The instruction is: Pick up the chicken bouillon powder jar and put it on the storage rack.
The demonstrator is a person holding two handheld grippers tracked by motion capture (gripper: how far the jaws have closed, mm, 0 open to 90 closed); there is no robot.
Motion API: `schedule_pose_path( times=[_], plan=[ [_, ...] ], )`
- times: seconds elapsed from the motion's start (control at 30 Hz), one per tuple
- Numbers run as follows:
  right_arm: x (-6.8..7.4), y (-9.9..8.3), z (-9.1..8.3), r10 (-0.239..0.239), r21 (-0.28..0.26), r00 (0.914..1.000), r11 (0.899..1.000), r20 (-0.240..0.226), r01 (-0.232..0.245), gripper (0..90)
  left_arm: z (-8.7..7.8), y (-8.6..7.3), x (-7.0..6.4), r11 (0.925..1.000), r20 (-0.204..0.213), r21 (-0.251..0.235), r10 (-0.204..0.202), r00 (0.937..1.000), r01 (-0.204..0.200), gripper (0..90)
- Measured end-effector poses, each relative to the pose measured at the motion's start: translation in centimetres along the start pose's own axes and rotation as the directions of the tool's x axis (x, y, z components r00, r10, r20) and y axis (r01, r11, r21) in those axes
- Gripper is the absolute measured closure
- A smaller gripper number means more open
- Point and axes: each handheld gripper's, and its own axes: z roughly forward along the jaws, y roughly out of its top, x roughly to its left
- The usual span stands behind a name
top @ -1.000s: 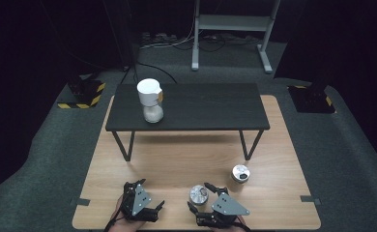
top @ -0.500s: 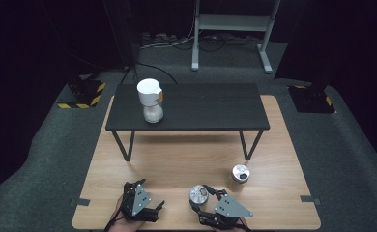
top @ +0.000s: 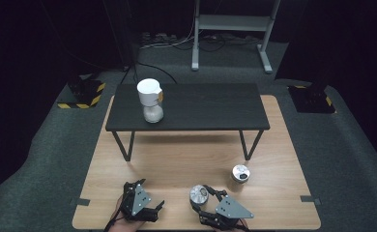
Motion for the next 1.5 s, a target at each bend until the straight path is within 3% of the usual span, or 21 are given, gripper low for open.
schedule_pose_path(
  times=[0.43, 0.97, 1.5],
  plan=[
    [0.1, 0.4, 0.2, 0.006, 0.014, 1.0, 1.0, 0.008, -0.006, 34.5, 0.0, 0.0, 0.0, 1.0, -0.005, -0.004, -0.002, 1.0, 0.002, 0.5],
    [-0.6, 2.0, 0.3, 0.031, -0.023, 0.9985, 0.999, 0.045, -0.03, 34.5, -0.2, -0.1, 0.2, 0.9998, 0.022, -0.02, -0.003, 0.9998, 0.003, 0.5],
    [-2.4, 6.8, 0.6, 0.011, -0.064, 0.9969, 0.998, 0.078, -0.006, 34.4, -0.3, -0.2, 0.4, 0.9993, 0.034, -0.033, -0.015, 0.9993, 0.016, 0.5]
  ],
)
